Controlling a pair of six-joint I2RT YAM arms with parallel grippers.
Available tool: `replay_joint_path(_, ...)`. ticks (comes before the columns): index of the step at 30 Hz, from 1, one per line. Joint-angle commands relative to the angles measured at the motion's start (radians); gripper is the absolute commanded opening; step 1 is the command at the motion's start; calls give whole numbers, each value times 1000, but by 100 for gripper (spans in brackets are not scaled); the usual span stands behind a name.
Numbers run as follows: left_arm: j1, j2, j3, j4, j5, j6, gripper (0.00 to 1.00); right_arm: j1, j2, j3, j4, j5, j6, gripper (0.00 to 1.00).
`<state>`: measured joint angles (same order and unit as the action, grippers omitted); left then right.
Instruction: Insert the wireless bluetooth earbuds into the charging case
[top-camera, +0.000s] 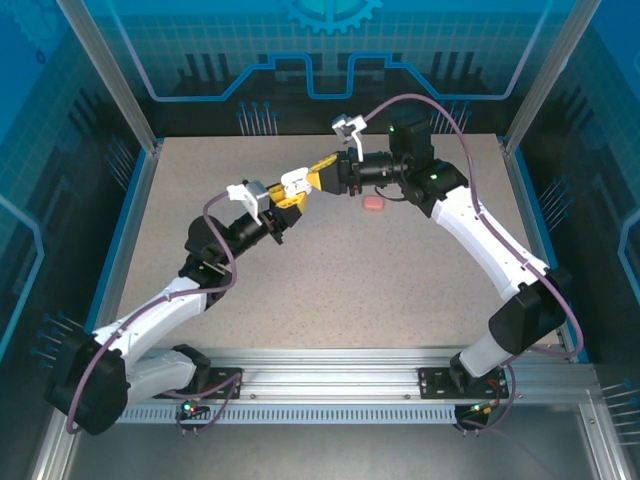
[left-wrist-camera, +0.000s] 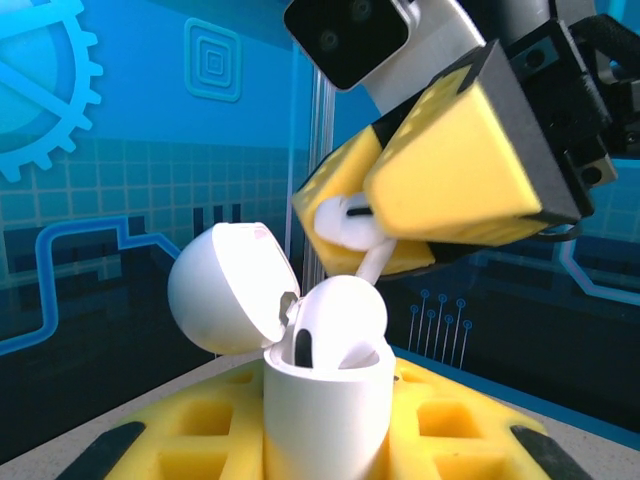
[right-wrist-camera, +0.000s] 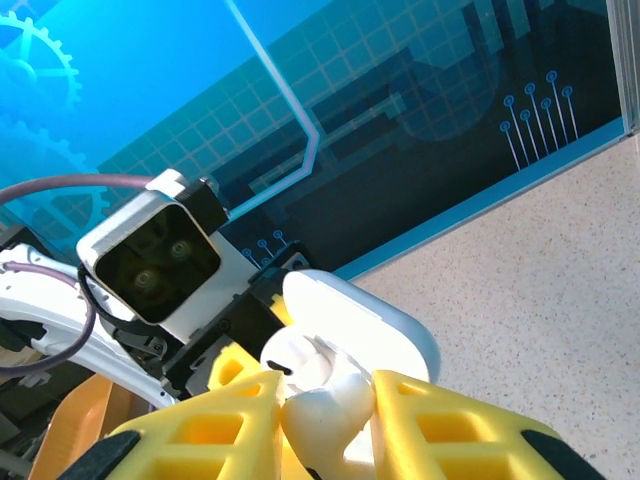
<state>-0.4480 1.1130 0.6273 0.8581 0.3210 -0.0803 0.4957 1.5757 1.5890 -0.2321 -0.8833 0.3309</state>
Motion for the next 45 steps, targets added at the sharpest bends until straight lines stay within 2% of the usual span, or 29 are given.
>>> replay_joint_path(1,-3,0,31,28,27,-17,0,3,27,33,-43,-16,-26,27)
replay_joint_path(24,-2,1,9,33,30,-14,0,5,-54,63,-33,39,3,26)
replay_joint_path(35,-3,1,14,33,29,-17,0,47,-1,82,-38,51,0,26)
replay_joint_path(45,-3,-9,12,32,27,-14,0,43,42,63,-65,88,-29,26)
